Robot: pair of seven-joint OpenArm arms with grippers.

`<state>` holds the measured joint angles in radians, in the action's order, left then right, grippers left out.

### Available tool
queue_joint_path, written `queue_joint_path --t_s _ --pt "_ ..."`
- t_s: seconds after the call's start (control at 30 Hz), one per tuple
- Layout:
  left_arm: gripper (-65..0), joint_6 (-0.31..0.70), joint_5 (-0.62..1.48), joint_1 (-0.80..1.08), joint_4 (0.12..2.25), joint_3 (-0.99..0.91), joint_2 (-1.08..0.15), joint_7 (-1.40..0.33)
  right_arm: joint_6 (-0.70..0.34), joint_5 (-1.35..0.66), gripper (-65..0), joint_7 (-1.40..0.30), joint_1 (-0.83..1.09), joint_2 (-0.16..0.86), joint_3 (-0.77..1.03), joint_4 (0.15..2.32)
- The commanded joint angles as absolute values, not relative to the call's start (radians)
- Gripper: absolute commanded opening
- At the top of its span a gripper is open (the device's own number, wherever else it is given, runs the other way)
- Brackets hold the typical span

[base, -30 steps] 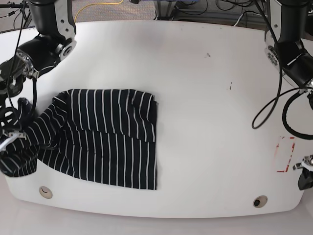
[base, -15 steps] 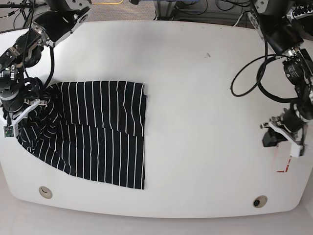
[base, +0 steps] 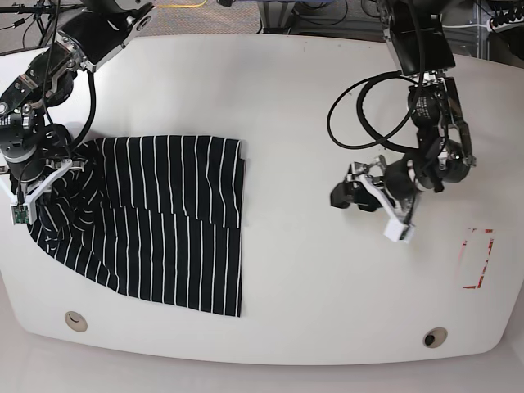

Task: Fold the T-shirt properly
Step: 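Lay the shirt down, release it with the left gripper and move it inward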

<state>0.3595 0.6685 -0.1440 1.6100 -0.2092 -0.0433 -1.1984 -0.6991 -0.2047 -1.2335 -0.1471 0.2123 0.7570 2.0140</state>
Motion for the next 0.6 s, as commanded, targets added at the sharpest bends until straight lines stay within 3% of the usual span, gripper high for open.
queue_joint_path --t_s 0.0,0.57 --pt "-25.8 0.363 0.690 -0.165 1.573 -0.168 -0.024 -1.179 -0.698 -0.220 -64.8 -1.207 -0.162 0.228 0.757 2.031" --pt "-25.8 0.363 0.690 -0.242 1.241 0.071 0.070 -1.047 -0.698 -0.220 -64.8 -1.207 -0.160 0.228 0.757 2.031"
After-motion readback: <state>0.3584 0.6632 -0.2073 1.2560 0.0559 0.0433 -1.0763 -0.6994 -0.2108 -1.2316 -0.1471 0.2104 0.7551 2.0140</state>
